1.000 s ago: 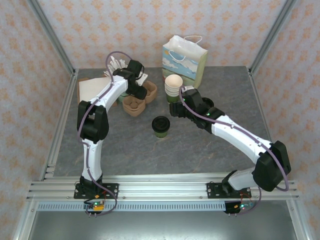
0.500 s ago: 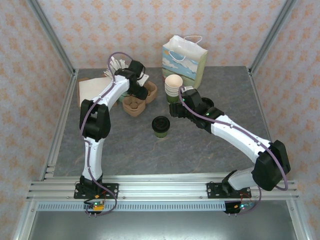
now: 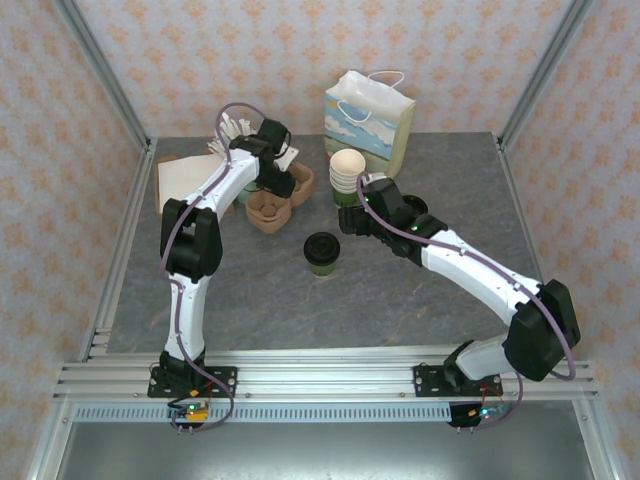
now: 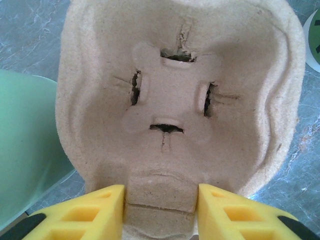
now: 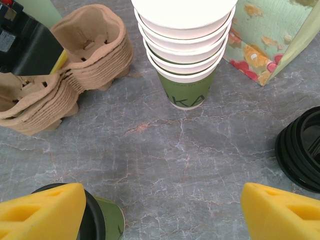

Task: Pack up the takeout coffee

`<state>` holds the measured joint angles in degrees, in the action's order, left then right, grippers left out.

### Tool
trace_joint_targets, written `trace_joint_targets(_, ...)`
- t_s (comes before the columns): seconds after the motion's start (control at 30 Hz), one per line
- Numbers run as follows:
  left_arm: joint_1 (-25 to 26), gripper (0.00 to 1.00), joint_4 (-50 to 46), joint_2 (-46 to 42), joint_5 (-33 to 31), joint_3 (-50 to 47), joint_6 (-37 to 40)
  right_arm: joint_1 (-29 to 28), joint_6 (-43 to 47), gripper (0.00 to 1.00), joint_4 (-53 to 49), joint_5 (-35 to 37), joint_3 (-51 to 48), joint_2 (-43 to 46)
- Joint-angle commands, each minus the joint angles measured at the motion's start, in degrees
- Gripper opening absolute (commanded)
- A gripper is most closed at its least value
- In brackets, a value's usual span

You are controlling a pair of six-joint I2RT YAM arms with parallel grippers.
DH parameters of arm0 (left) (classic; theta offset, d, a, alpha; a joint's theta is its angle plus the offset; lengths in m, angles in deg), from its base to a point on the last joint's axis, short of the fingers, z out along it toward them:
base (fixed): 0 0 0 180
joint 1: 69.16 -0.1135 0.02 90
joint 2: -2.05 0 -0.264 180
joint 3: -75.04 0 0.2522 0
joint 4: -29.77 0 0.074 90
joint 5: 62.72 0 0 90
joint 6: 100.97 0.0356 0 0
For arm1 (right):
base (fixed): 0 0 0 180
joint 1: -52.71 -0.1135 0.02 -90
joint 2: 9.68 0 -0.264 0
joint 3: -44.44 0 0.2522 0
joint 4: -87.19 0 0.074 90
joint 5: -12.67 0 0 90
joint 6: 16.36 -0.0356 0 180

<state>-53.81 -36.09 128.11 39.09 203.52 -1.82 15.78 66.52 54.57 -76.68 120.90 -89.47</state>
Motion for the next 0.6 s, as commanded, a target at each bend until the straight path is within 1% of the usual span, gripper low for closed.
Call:
trace_joint_targets(0.0, -0.41, 0.37, -2.29, 0.94, 0.42, 2.00, 0.97, 0.05, -0.88, 0.81, -0.93, -0.02, 1.10, -0.74)
trace_joint_targets(0.37, -0.37, 0.34, -1.82, -0.88, 0.53, 1.74, 0.44, 0.07, -0.80, 0.82, -1.39, 0.35, 1.31, -0.37)
trace_joint_targets(0.57, -0.41, 0.33, -1.15, -2.92, 0.45, 0.63, 0.11, 0.03, -0.62, 0.82, -1.61, 0.41, 1.58, -0.21)
